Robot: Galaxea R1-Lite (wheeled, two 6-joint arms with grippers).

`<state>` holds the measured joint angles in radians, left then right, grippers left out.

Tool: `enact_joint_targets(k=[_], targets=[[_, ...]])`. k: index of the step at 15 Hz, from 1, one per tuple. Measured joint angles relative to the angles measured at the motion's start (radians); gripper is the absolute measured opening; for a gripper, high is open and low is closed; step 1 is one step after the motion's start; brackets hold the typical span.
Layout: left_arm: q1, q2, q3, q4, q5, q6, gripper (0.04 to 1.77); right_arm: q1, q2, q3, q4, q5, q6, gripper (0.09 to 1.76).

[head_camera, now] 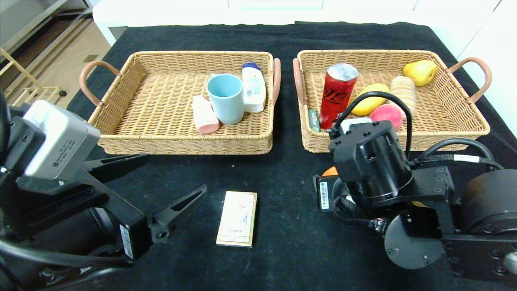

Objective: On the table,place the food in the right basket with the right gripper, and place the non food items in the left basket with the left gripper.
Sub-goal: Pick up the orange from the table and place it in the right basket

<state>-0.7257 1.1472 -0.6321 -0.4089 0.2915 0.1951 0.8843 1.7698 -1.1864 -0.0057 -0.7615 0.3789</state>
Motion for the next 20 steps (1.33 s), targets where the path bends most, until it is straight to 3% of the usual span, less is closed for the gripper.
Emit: enact_joint_targets(k=[6, 13, 16, 20], targets=[[0.0, 0.015, 0.002, -0.004, 0.002, -0.001, 1.72, -0.001, -0.145, 0.069, -0.003, 0.0, -0.084, 1.21], [0.0, 0.027, 0.008, -0.011, 0.004, -0.003, 1.72, -0.064, -0.293, 0.131, -0.014, 0.01, -0.191, 1.21], [0.002, 0.027, 0.008, -0.011, 0.004, -0.003, 1.72, -0.127, -0.306, 0.123, -0.048, 0.056, -0.236, 1.21], [0.002, 0.029, 0.009, -0.011, 0.004, -0.003, 1.72, -0.265, -0.305, 0.117, -0.192, 0.166, -0.341, 1.21]])
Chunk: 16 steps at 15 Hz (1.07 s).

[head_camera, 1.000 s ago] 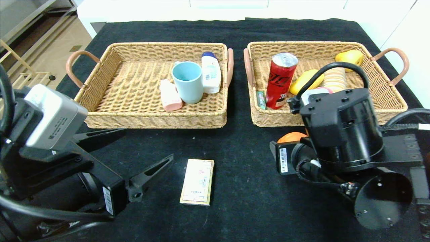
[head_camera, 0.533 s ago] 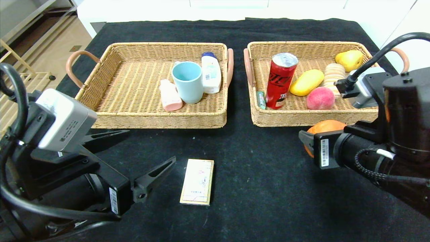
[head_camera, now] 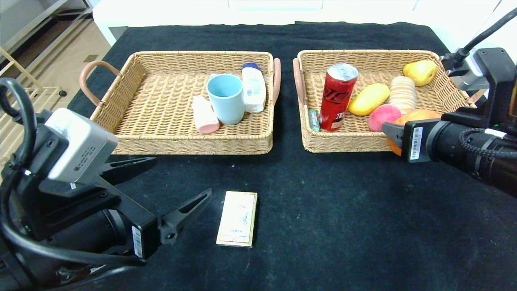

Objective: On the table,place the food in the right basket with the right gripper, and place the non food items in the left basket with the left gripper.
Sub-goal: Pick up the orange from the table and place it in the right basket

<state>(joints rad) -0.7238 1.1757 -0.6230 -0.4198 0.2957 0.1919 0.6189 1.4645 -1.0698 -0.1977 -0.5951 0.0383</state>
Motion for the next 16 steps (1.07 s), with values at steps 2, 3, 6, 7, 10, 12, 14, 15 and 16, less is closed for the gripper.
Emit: enact_joint_targets(k=[2, 3, 6, 7, 10, 12, 14, 15, 16], targets=[[0.0, 0.003, 0.001, 0.0, 0.0, -0.001, 1.72, -0.076, 0.009, -0.001, -0.039, 0.053, -0.034, 1.21], [0.0, 0.005, 0.001, 0.0, 0.0, -0.001, 1.72, -0.111, 0.017, -0.004, -0.054, 0.076, -0.038, 1.21], [0.001, 0.012, 0.002, 0.0, 0.0, -0.002, 1.72, -0.206, 0.049, -0.043, -0.086, 0.129, -0.043, 1.21], [0.002, 0.014, 0.002, 0.0, 0.0, -0.003, 1.72, -0.235, 0.065, -0.06, -0.099, 0.133, -0.047, 1.21], [0.002, 0.017, 0.002, 0.001, 0.0, -0.002, 1.72, -0.307, 0.124, -0.098, -0.156, 0.161, -0.055, 1.21], [0.001, 0.016, 0.002, 0.0, 0.0, 0.0, 1.72, -0.339, 0.163, -0.122, -0.179, 0.167, -0.055, 1.21], [0.0, 0.014, 0.002, 0.0, 0.0, 0.001, 1.72, -0.366, 0.2, -0.157, -0.198, 0.167, -0.054, 1.21], [0.0, 0.013, 0.002, 0.0, 0.0, 0.001, 1.72, -0.381, 0.22, -0.177, -0.204, 0.166, -0.054, 1.21], [0.0, 0.012, 0.002, 0.0, 0.001, 0.002, 1.72, -0.397, 0.239, -0.199, -0.204, 0.167, -0.053, 1.21]])
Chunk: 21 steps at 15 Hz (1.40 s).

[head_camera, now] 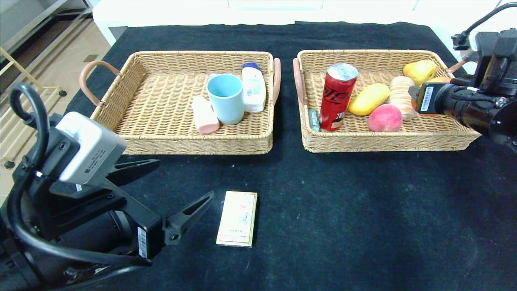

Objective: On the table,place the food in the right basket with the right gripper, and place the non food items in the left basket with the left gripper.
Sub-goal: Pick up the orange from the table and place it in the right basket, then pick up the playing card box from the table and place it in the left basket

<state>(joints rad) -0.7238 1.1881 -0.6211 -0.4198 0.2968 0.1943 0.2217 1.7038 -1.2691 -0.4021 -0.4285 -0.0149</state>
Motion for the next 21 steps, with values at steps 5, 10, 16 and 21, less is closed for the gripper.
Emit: enact_joint_targets(k=[5, 10, 16, 21], targets=[[0.0, -0.003, 0.0, 0.001, 0.0, 0.001, 1.72, -0.064, 0.074, -0.064, -0.018, 0.001, 0.0, 1.21], [-0.001, -0.003, 0.003, 0.0, 0.002, 0.001, 1.72, -0.083, 0.105, -0.068, -0.058, -0.003, 0.0, 1.25], [-0.002, 0.001, 0.004, 0.0, 0.001, 0.001, 1.72, -0.074, 0.107, -0.057, -0.068, -0.005, 0.002, 1.5], [-0.002, 0.001, 0.006, 0.0, 0.0, 0.002, 1.72, -0.067, 0.099, -0.04, -0.067, -0.005, 0.003, 1.6]])
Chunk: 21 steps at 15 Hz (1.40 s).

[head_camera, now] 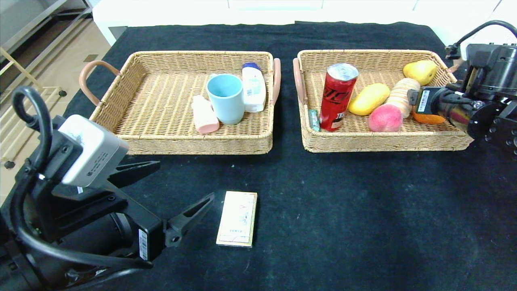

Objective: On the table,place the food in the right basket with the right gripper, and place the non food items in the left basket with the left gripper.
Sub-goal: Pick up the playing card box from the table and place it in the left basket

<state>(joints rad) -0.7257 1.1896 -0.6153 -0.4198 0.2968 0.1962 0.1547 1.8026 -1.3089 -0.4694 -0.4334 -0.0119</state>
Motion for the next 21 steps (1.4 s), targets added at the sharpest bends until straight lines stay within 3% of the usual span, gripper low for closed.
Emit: enact_joint_targets(k=[6, 9, 13, 21], targets=[[0.001, -0.004, 0.0, 0.0, 0.0, -0.001, 1.72, 0.013, -0.033, 0.014, 0.009, 0.001, -0.018, 1.66], [0.002, -0.007, 0.0, -0.001, -0.001, 0.0, 1.72, 0.044, -0.091, 0.085, 0.006, 0.032, -0.035, 1.67], [0.002, -0.002, 0.001, 0.0, 0.0, 0.0, 1.72, 0.096, -0.186, 0.198, 0.007, 0.167, -0.048, 1.69], [0.0, 0.009, 0.007, 0.002, 0.0, 0.014, 1.72, 0.131, -0.423, 0.501, 0.01, 0.616, -0.124, 1.7]])
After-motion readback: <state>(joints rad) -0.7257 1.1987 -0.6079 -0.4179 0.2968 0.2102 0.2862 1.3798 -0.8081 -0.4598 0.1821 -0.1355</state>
